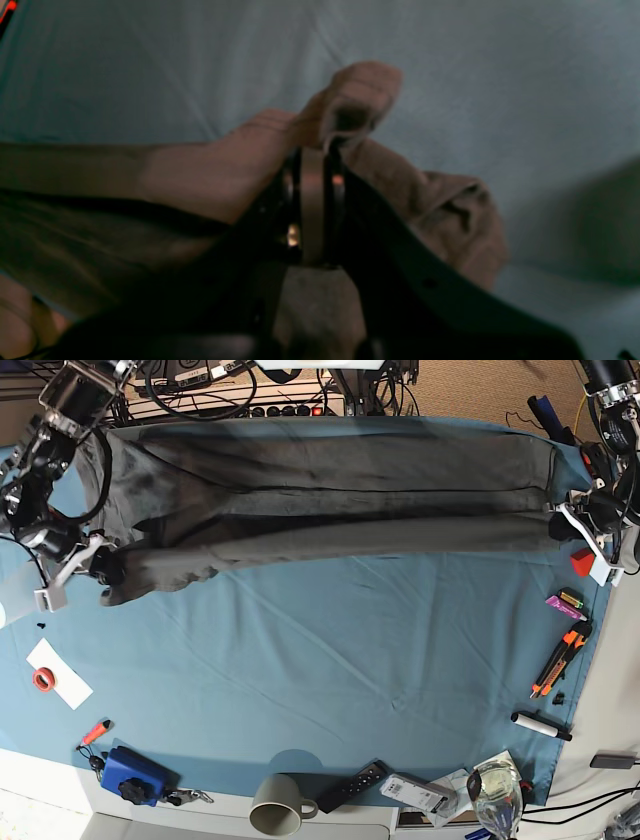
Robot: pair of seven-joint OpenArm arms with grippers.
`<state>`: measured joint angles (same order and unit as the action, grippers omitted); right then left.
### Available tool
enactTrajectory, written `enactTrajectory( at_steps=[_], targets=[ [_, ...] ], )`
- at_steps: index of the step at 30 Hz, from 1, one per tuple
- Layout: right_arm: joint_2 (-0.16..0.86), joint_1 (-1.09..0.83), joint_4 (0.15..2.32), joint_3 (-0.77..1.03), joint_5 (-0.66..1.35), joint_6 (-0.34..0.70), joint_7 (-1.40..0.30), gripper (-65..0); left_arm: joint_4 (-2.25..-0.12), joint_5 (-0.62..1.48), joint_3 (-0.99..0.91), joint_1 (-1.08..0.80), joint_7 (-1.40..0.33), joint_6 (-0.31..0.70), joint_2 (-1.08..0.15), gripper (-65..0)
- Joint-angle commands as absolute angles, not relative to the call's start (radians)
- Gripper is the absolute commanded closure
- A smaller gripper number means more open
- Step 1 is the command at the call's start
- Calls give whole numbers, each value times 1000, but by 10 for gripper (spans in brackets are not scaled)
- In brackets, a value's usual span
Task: Fold the T-shirt properly
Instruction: 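Lift the hem corners and fold the shirt lengthwise toward the collar fold, then lower the folded strip and adjust the left gripper's hold on its end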
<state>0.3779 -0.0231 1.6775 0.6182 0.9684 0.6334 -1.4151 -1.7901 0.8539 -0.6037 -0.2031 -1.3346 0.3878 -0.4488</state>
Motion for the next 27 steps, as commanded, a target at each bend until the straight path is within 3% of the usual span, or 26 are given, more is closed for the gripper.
enactTrajectory(
  at_steps=[1,15,27],
  targets=[
    [399,-28,1704,636,979,640,-1396,0,-1820,865,-612,-204,-1327,394,-468,0],
    [399,-195,1767,797,1039,658,-1396,0,-1869,851,-612,-292,-1328,390,-466,0],
    [396,-221,1767,800,1017,658,-1396,0,-1869,850,-612,-356,-1328,394,-465,0]
  ],
)
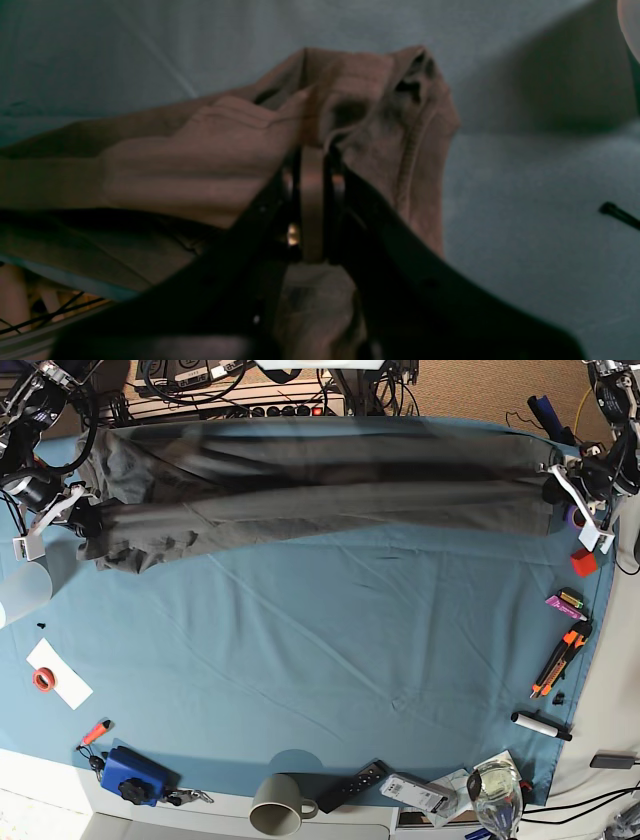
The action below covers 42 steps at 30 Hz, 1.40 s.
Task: Fold the T-shirt properly
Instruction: 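Lower the folded strip and adjust the left gripper's hold on its end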
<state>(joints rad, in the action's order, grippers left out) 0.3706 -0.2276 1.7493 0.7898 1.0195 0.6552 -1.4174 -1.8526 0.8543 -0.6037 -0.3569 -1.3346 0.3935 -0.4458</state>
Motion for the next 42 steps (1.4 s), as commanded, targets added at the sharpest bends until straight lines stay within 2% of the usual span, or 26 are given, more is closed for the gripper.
enactTrajectory(
  at_steps=[1,4,6,8,10,22,26,30,37,42],
  targets=[
    [396,-221,1767,800,1014,658,-1396,0,-1869,850,-612,-358,-1329,394,-465,-1],
    [396,-221,1767,800,1012,670,-1396,0,-1869,850,-612,-358,-1328,394,-465,-136],
    [396,-222,1767,800,1012,689,-1396,-71,-1869,849,-612,-358,-1327,393,-465,-216],
    [396,-222,1767,800,1011,688,-1396,-153,-1869,849,-612,-358,-1327,393,-465,-260],
    [396,-222,1767,800,1011,688,-1396,-193,-1869,849,-612,-358,-1327,393,-465,-267],
    [396,-221,1767,800,1012,686,-1396,-193,-1869,831,-612,-357,-1307,385,-427,-267],
    [396,-221,1767,800,1008,685,-1396,-193,-1869,830,-612,-357,-1270,386,-384,-317],
    [396,-221,1767,800,997,684,-1396,-193,-1868,802,-612,-354,-1230,384,-363,-322],
    [396,-221,1767,800,998,683,-1396,-193,-1820,686,-612,-354,-1200,288,-363,-322],
    [396,-221,1767,800,998,683,-1396,-193,-1717,714,-612,-349,-1203,286,-363,-322]
  ],
)
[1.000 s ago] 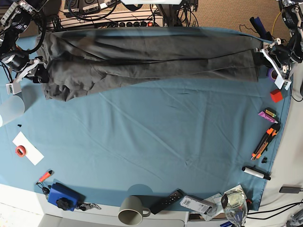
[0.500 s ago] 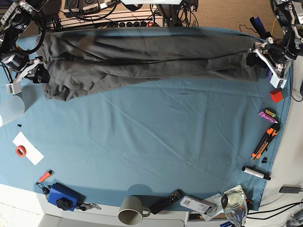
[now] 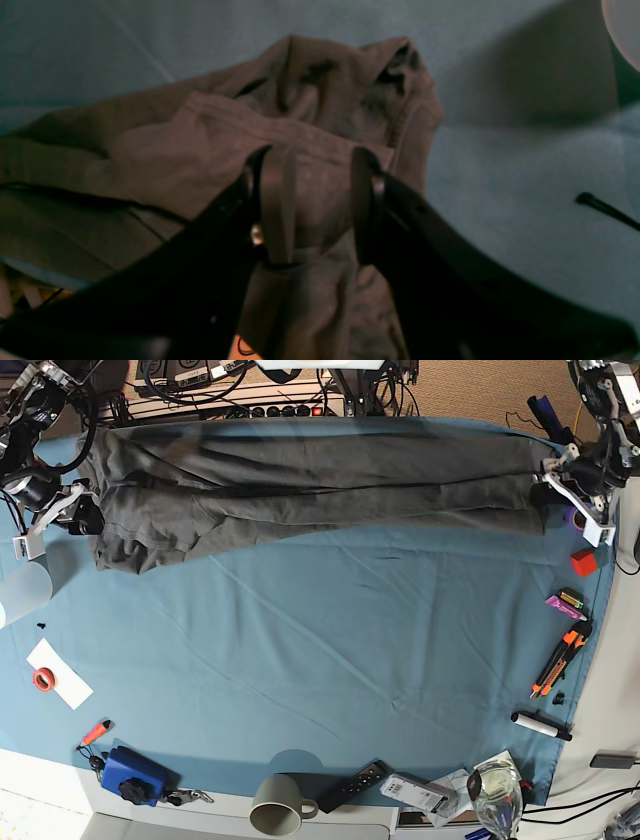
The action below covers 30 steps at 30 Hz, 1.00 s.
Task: Fold the T-shirt properly
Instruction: 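Lower the folded strip and adjust the left gripper's hold on its end, then carry the strip end with the left gripper toward the right gripper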
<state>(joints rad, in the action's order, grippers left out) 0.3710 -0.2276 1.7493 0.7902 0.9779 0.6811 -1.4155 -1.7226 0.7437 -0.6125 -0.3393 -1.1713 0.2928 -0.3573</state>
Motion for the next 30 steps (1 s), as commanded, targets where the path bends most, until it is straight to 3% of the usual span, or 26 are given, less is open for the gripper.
enactTrajectory(
  at_steps=[1,14,17,21,30],
  targets=[
    [397,-221,1767,800,998,683,-1396,-193,-1703,738,-612,-349,-1222,289,-363,-322],
    [397,-221,1767,800,997,683,-1396,-193,-1680,956,-612,-392,-1339,364,-262,-314],
    [397,-221,1767,800,998,683,-1396,-193,-1680,950,-612,-393,-1333,364,-258,-229],
    [397,-221,1767,800,998,683,-1396,-193,-1680,896,-612,-379,-1307,336,-258,0],
    [397,-221,1767,800,998,683,-1396,-193,-1786,865,-612,-347,-1302,334,-258,0]
  ],
)
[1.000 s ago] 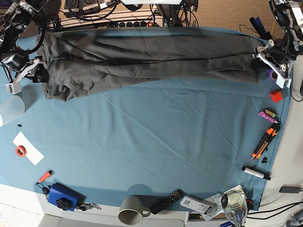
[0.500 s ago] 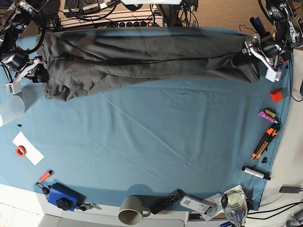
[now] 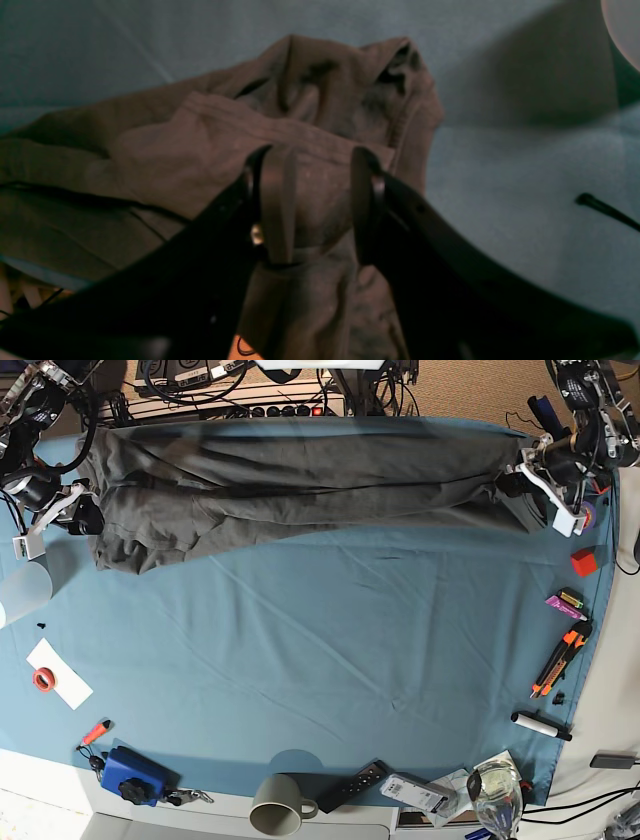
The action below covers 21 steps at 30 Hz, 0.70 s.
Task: Fold the T-shirt properly
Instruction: 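Carry the strip end with the left gripper toward the right gripper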
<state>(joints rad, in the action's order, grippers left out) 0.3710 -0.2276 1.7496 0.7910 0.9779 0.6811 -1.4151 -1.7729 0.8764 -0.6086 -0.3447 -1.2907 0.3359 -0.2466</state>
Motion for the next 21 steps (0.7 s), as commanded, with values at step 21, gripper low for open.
enactTrajectory(
  at_steps=[21],
  targets=[
    [396,-218,1767,800,997,683,-1396,-193,-2340,1025,-528,-479,-1196,454,-160,0]
  ],
)
